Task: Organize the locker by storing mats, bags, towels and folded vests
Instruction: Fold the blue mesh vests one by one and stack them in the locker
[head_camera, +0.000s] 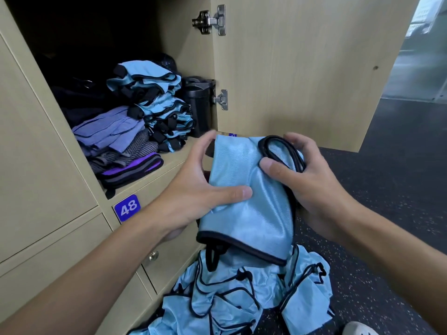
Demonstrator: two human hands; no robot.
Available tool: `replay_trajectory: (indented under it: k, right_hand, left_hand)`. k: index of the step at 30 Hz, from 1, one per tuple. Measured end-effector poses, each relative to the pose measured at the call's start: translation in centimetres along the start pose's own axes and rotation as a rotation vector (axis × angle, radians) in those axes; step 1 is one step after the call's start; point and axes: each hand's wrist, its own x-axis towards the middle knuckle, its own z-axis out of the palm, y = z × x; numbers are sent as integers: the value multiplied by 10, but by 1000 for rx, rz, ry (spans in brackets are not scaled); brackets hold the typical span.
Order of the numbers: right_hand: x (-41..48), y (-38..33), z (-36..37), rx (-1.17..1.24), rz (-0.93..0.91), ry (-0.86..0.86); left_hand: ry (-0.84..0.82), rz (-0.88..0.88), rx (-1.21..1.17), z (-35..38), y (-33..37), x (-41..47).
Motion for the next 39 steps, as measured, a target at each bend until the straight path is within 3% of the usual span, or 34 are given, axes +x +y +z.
replay_trajectory:
  k: [4, 7, 13, 16, 20, 26, 30, 36, 39]
  right_hand:
    - [-7, 4, -1, -246, -117, -158]
    - [-6, -1, -1, -335, -130, -191]
    - [1, -10, 0, -194, -19, -187]
    - [5, -17, 1, -140, 13, -221]
    - [14, -22, 7, -96, 43, -308]
    - [34, -17, 26, -2, 127, -432]
    - [52, -16, 41, -22, 166, -495]
    - [91, -21, 54, -350, 4, -561]
    - [116, -26, 58, -280, 68, -670]
  left_hand:
    - [148, 36, -175, 6, 3, 0]
    - [145, 28, -179, 4, 4, 0]
    - [-89, 170, 91, -11, 5, -2]
    - [-174, 132, 248, -21, 6, -2]
    - [-55, 94, 411, -28, 6, -1]
    - [225, 176, 665, -46, 5, -2]
    - [194, 174, 518, -58, 8, -11]
    - [441, 178, 317, -69, 15, -2]
    - [480, 157, 256, -76, 22, 8]
